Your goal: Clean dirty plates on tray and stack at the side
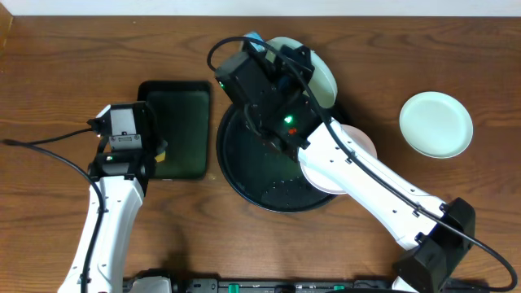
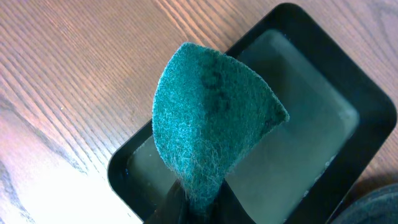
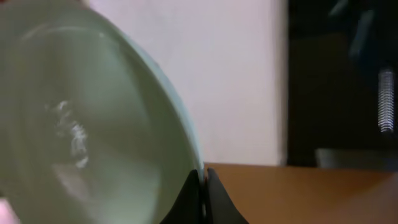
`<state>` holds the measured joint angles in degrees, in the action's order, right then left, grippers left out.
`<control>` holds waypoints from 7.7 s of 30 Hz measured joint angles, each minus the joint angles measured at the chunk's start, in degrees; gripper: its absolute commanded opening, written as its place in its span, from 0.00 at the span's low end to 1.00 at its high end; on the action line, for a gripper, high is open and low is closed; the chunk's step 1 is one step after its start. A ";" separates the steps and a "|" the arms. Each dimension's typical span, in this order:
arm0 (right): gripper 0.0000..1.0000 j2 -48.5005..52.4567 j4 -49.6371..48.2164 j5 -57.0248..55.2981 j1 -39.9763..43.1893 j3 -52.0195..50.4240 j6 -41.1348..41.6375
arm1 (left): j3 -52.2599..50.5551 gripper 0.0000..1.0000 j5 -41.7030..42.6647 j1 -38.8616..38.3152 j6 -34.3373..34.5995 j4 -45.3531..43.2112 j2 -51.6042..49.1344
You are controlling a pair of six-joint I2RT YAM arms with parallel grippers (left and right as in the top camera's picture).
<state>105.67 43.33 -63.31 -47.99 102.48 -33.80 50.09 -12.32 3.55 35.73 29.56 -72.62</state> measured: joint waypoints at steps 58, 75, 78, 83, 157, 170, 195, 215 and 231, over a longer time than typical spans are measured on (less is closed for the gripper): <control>0.44 0.81 -10.60 80.74 85.13 -31.80 43.21 | 0.00 0.08 2.99 0.00 0.00 0.02 -0.13; 0.67 0.81 -8.87 98.36 63.32 -31.82 33.99 | 0.00 0.08 2.99 0.00 0.00 0.04 -0.13; 0.63 0.81 -4.24 90.44 56.78 -31.89 33.55 | 0.00 0.08 2.99 0.00 0.00 0.04 -0.13; 0.64 0.81 -0.46 79.47 51.32 -32.00 35.56 | 0.00 0.08 2.99 0.00 0.00 0.02 -0.13; 0.02 -3.26 -21.77 72.59 30.29 -43.04 59.19 | 0.00 0.08 24.96 -2.08 -7.26 -5.84 -0.13; 0.01 0.46 -23.56 70.47 27.89 -42.97 59.32 | 0.00 0.08 13.18 -2.93 -5.53 -20.02 -13.35; 0.01 0.57 -23.67 70.34 26.05 -42.95 59.30 | 0.04 0.07 5.05 -3.02 -5.81 -27.34 -29.00; 0.01 0.81 -24.59 70.10 25.99 -42.95 57.66 | -0.02 0.07 26.36 -4.98 -5.64 -15.08 -7.32; 0.01 0.83 -25.00 70.07 25.94 -42.95 51.98 | -0.02 0.07 27.06 -27.89 1.75 -19.71 -14.71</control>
<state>106.50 18.33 6.76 -22.04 59.53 18.17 50.06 14.74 -24.34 37.47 9.85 -87.33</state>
